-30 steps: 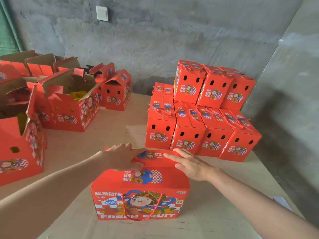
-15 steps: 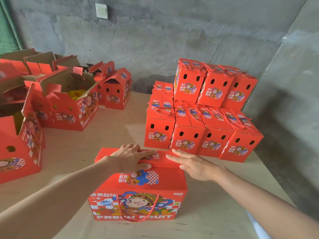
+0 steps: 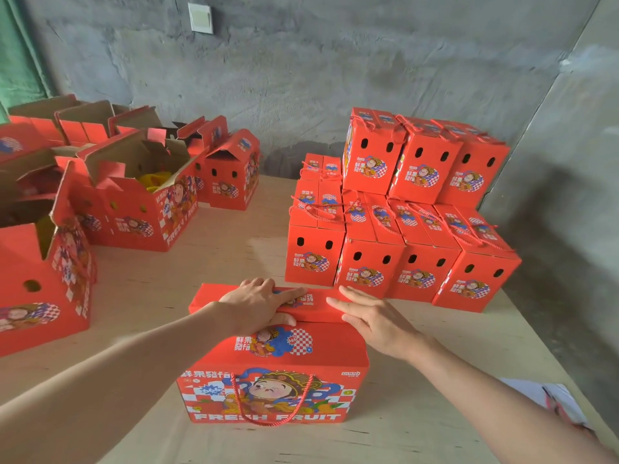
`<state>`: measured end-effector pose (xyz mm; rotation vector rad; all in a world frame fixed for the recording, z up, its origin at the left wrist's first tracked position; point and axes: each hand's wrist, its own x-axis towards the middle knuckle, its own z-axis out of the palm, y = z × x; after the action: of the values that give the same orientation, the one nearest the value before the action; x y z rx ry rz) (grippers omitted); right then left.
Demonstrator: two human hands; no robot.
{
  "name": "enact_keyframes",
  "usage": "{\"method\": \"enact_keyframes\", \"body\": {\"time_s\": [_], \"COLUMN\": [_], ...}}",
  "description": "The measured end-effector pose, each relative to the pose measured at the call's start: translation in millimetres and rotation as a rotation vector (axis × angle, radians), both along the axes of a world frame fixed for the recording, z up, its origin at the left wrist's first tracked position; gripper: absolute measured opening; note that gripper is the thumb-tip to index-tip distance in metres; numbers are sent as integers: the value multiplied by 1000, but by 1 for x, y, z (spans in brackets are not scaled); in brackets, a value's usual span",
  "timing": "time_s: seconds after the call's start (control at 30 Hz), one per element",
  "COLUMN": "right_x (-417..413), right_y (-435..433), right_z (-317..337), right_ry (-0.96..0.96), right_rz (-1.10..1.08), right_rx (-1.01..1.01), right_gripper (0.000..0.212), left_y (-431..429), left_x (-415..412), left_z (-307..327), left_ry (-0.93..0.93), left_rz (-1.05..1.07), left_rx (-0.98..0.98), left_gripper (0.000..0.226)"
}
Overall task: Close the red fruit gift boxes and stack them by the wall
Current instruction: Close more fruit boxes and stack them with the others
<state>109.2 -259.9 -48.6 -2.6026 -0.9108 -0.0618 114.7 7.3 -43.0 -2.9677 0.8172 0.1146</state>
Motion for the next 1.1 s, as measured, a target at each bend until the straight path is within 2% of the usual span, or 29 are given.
{"method": "enact_keyframes", "body": {"time_s": [0.1,0.2,0.53,0.67,0.8,1.1], "right_x": [-4,-6,-9,-11,-7,-15], "right_y": [2,3,4,5,3,11], "right_z": [-4,-4,-4,-8,-11,2], "right_ry": [-58,-69,-104,-114,-102,-29], "right_rz": [-13,-25,6,-20,-27,-143], "right_rx": [44,70,103,138,140,107], "right_gripper": [43,44,47,47,47,42], "left_y": [6,28,50,51,76,77], "left_x": [3,7,1,4,4,-6], "left_z": [6,14,6,11,12,5], "left_ry": [59,144,83,131,218,127], "left_rz": [-39,-110,-43,-59,-14,93], "left_rx": [4,12,16,11,-62,-64], "left_gripper": [88,79,78,81,69,74]}}
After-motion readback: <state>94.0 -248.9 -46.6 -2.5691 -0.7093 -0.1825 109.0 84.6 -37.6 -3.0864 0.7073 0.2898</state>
